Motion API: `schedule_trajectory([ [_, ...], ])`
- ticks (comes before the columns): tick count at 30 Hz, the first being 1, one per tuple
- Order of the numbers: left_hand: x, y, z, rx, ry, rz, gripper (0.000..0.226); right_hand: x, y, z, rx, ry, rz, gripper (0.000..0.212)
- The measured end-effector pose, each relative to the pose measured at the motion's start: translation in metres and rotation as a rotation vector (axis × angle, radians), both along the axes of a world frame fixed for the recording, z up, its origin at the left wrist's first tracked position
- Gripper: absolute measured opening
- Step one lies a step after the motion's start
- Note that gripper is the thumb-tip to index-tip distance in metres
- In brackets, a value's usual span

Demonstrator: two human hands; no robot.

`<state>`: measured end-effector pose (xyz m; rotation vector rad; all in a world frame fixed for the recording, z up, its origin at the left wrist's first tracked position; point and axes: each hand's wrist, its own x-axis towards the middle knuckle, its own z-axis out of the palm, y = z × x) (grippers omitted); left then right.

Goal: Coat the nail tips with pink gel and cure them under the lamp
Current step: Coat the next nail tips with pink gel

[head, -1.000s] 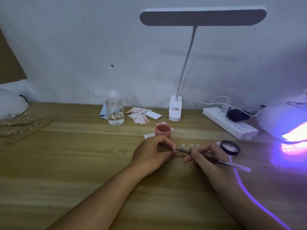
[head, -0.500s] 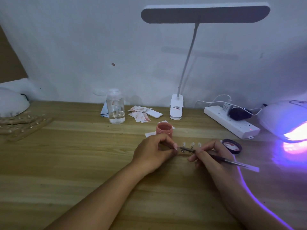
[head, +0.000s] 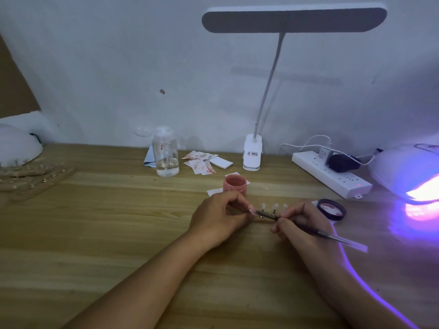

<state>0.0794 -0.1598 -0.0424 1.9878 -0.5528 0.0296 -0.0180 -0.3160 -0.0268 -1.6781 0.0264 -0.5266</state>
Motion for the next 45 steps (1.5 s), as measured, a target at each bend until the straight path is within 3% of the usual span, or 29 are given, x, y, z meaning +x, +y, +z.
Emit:
schedule_trajectory([
  [9,-0.0019,0.0018,0.0013,0.030,0.001,-0.008,0.009,0.0004,-0.0015,0.0035,0.208,-0.017,-0.059,0.023],
  [45,-0.0028,0.0011,0.0021,0.046,-0.006,-0.002,0.010,0.0020,-0.0005,-0.0023,0.059,-0.040,-0.005,0.015],
])
